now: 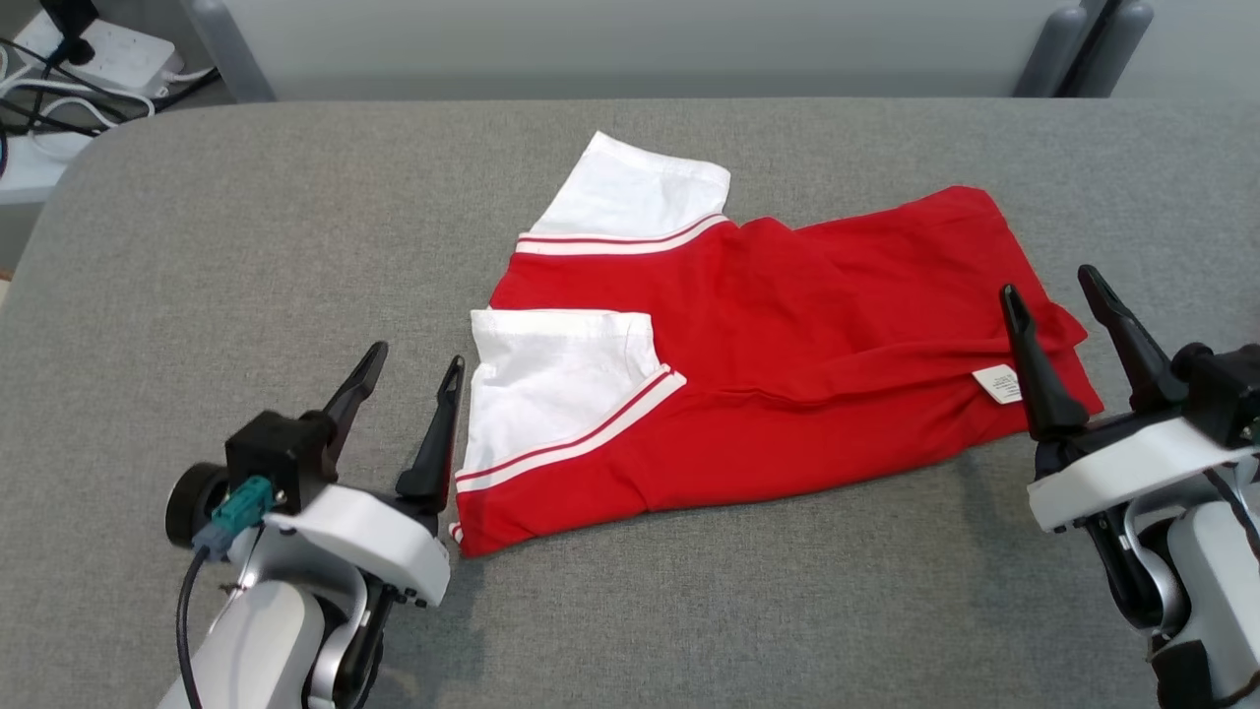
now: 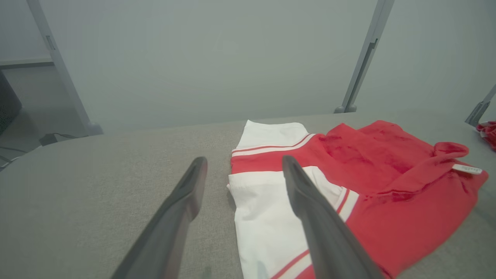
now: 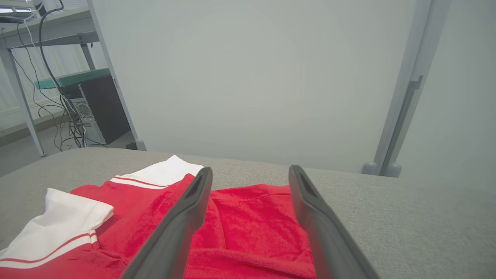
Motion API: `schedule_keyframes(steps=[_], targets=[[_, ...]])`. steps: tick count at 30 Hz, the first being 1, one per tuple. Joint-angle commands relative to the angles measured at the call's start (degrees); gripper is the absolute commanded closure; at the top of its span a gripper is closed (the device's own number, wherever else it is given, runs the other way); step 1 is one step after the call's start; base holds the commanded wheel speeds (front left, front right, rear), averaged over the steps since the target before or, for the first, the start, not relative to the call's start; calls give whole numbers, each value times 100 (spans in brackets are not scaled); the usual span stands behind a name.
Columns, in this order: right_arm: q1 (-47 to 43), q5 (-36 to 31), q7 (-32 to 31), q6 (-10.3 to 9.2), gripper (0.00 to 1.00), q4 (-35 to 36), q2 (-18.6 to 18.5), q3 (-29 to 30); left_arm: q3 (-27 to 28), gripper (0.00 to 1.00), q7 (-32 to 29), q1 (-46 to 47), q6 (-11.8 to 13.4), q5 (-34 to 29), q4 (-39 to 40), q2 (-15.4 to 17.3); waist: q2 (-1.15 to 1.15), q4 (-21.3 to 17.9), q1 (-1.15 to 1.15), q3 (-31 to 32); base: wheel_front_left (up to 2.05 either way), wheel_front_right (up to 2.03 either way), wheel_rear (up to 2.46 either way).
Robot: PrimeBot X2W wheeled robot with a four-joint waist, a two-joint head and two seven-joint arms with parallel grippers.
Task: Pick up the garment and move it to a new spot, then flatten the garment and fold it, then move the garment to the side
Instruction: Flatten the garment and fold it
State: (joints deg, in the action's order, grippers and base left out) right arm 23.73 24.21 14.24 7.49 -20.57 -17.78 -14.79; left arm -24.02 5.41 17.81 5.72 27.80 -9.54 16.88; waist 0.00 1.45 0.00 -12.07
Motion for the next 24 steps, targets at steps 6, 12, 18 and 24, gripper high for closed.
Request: schedule_keyframes(steps=[6, 12, 18, 24], targets=[[-628, -102, 75, 0, 0, 727, 67, 178, 305, 0, 436, -488, 213, 101, 404, 9, 0, -59, 0, 418, 0, 0, 0], [-1227, -160, 75, 0, 0, 1093, 227, 475, 399, 0, 735, -941, 418, 98, 623, -104, 0, -75, 0, 671, 0, 0, 0], [-1725, -232, 75, 0, 0, 1169, 358, 753, 375, 0, 631, -1405, 704, 135, 923, -178, 0, -92, 0, 821, 0, 0, 0], [-1883, -175, 75, 0, 0, 1021, 384, 926, 318, 0, 302, -1574, 732, 344, 847, -216, 0, -102, 0, 757, 0, 0, 0]])
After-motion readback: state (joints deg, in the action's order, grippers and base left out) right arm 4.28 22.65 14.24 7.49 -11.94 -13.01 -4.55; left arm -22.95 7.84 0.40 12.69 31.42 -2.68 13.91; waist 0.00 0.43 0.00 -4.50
